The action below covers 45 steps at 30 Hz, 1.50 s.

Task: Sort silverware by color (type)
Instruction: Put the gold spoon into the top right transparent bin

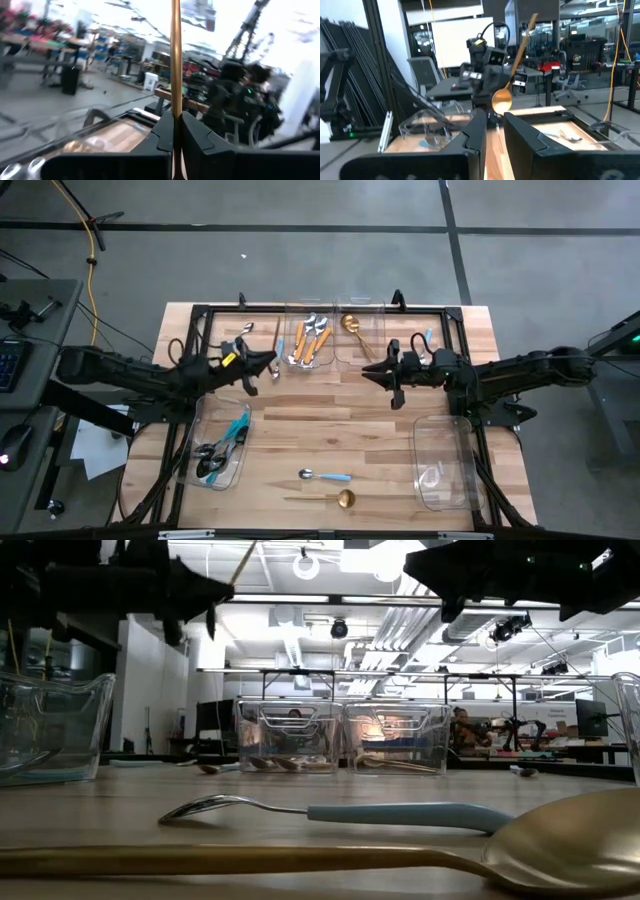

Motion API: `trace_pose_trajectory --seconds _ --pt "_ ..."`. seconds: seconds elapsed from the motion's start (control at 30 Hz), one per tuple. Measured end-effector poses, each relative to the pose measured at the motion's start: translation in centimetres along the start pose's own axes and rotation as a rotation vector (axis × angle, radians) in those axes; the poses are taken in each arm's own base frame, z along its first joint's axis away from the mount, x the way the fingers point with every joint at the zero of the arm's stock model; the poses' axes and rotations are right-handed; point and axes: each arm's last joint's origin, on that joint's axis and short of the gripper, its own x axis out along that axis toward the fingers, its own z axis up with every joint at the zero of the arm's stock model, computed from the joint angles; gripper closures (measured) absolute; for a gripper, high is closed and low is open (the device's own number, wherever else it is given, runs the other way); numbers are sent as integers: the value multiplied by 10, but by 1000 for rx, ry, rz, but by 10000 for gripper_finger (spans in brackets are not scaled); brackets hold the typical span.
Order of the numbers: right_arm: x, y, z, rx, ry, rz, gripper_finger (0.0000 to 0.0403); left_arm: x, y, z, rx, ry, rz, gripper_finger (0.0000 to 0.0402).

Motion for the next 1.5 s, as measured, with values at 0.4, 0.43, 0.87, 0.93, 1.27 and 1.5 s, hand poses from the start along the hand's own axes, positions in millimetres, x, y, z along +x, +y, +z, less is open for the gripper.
trace_pose_trajectory --seconds 0.4,0.43,0.87,0.93,1.27,1.5 --pt "36 -4 -19 52 -38 4 350 51 -34 -19 205 59 -156 401" --pt "41 -5 -21 52 -28 3 350 56 -36 -22 214 70 -164 401" --pt "69 -8 -29 56 -1 1 329 98 -47 -55 238 133 -191 401" --pt "69 -8 -28 63 -8 1 310 102 -49 -57 239 135 -191 401" --pt "69 -3 -27 69 -20 -4 205 110 -52 -63 230 150 -220 401" --pt "70 6 -27 7 -31 29 187 110 -53 -64 205 164 -260 401"
